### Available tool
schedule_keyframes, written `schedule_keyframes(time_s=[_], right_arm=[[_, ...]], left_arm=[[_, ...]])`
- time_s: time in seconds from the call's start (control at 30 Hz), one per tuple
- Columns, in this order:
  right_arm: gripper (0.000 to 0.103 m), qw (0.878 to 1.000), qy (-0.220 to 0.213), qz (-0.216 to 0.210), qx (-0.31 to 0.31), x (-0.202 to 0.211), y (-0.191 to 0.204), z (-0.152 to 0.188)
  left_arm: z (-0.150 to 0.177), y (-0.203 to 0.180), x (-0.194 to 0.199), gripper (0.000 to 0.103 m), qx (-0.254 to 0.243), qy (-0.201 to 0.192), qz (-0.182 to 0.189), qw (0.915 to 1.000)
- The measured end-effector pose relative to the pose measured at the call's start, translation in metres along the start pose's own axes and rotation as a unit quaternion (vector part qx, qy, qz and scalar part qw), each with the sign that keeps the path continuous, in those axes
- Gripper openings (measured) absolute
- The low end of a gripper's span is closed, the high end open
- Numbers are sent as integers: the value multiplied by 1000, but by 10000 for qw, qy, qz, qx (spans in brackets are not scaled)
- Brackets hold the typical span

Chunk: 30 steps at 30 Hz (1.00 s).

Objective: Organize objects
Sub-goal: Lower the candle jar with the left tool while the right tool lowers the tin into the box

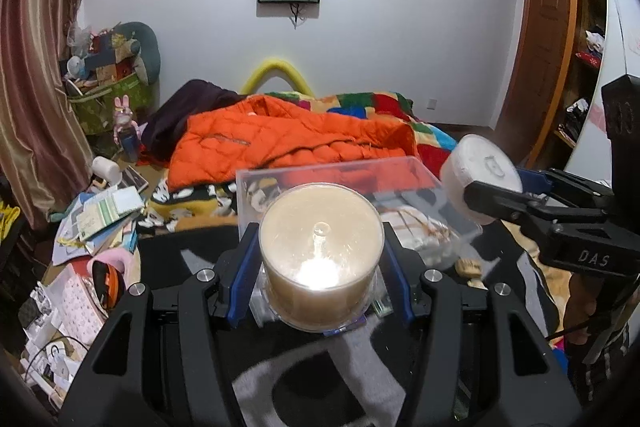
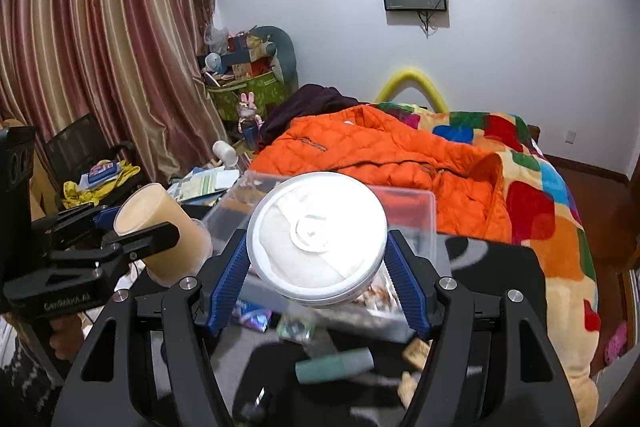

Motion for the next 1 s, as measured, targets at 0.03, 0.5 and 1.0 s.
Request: schedule_keyframes(time_s=[0.03, 0.5, 1.0], right_arm=[[64, 10000, 14, -9, -16, -6, 1, -3], [64, 9979, 645, 14, -97, -76, -8, 16], [64, 9939, 1097, 112, -5, -115, -14, 41]], left_arm=[[-2, 1, -3, 56, -9, -12, -19, 10000], [-1, 15, -73, 56, 105, 388, -86, 9992], [17, 16, -106, 56, 45, 646, -122, 9978]])
Point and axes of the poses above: each gripper's, at about its wrist camera, not at the fingertips, and x roughly against the way its jaws point, y to its left, z to its underside, the point moved 7 cm from there along -x, roughly the way its jaws point, and after that the axes turned 2 degrees about -z, right-handed, at the moved point
